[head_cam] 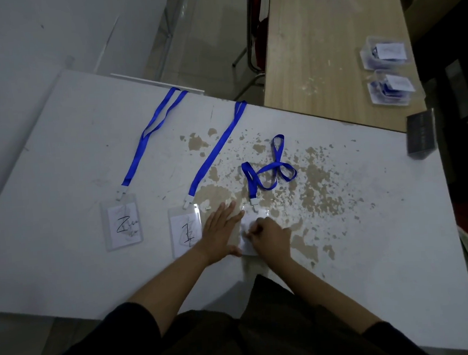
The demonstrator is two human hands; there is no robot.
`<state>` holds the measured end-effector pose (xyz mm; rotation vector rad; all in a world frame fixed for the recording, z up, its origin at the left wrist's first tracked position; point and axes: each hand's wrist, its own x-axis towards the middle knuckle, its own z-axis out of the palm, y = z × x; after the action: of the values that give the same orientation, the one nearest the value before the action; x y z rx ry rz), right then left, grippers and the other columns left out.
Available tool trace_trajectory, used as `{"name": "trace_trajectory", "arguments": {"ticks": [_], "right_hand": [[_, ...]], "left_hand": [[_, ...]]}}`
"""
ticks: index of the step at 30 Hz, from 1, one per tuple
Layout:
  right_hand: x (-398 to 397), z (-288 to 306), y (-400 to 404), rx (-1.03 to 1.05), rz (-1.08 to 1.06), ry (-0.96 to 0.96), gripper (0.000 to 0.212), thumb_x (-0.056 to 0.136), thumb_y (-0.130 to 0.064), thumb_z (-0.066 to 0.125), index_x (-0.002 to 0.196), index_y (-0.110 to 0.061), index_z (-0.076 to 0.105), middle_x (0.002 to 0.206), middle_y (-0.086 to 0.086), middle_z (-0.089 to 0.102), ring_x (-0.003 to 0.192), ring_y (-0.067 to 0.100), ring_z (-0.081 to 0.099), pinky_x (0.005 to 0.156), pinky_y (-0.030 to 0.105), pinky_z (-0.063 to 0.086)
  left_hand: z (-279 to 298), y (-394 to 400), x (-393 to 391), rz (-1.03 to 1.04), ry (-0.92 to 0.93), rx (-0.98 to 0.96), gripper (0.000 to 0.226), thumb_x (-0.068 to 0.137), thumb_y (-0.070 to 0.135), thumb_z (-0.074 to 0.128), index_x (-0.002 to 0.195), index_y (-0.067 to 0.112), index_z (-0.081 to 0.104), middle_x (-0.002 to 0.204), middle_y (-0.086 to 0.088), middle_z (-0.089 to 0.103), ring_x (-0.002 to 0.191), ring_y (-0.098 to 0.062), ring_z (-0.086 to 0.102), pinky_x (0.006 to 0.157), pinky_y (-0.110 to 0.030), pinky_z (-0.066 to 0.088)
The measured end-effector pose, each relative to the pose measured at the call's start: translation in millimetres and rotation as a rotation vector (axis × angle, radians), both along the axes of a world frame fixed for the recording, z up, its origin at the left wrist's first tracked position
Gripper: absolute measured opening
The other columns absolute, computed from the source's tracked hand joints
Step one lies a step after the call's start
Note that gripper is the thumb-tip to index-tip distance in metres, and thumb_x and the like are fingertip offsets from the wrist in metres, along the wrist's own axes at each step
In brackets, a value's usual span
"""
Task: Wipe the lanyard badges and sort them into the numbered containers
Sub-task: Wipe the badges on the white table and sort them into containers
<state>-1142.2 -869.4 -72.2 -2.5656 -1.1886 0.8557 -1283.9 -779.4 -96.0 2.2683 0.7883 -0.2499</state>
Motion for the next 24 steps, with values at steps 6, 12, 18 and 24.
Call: {"name": "trace_trajectory", "arguments": {"ticks": [6,12,18,24], "right_hand": [[15.1,1.9,5.5,0.024,0.017,-0.127,0.017,0.083,-0.030,0.060,0.068,-0.027,0.052,0.082,-0.010,0.053,0.070,0.010,0.052,0.093,0.043,0.034],[-5.3,-3.6,-12.9,0.003,0.127,-0.089,0.020,0.083,-0.042,0.063,0.070,-0.033,0.050,0.080,-0.012,0.050,0.067,0.005,0.047,0.088,0.035,0.029],[20.4,2.3,8.4,0.029,-0.061,-0.061,0.021,0.083,-0.026,0.061,0.065,-0.026,0.050,0.084,-0.007,0.058,0.077,0.013,0.058,0.095,0.042,0.032],[5.3,-4.8,-36.5,0.010,0.195,-0.126,0.024,0.080,-0.052,0.064,0.071,-0.034,0.050,0.079,-0.016,0.049,0.070,0.003,0.047,0.085,0.036,0.033]], "left_hand": [[2.1,0.3,-0.1,-0.013,0.018,0.013,0.109,0.078,0.050,0.073,0.154,0.025,0.000,0.160,-0.003,-0.021,0.147,-0.024,-0.024,0.120,-0.039,-0.010],[-0.3,0.4,-0.1,-0.004,0.000,-0.002,0.107,0.078,0.050,0.072,0.154,0.025,0.000,0.160,-0.002,-0.021,0.147,-0.023,-0.023,0.120,-0.039,-0.009],[-6.4,0.3,-1.0,0.000,0.007,-0.007,0.110,0.076,0.048,0.075,0.154,0.028,0.000,0.160,0.000,-0.021,0.146,-0.021,-0.026,0.120,-0.041,-0.008],[-10.2,0.7,-0.6,-0.004,0.008,-0.002,0.112,0.075,0.051,0.074,0.153,0.028,-0.002,0.160,0.001,-0.022,0.146,-0.021,-0.025,0.119,-0.038,-0.010]]}}
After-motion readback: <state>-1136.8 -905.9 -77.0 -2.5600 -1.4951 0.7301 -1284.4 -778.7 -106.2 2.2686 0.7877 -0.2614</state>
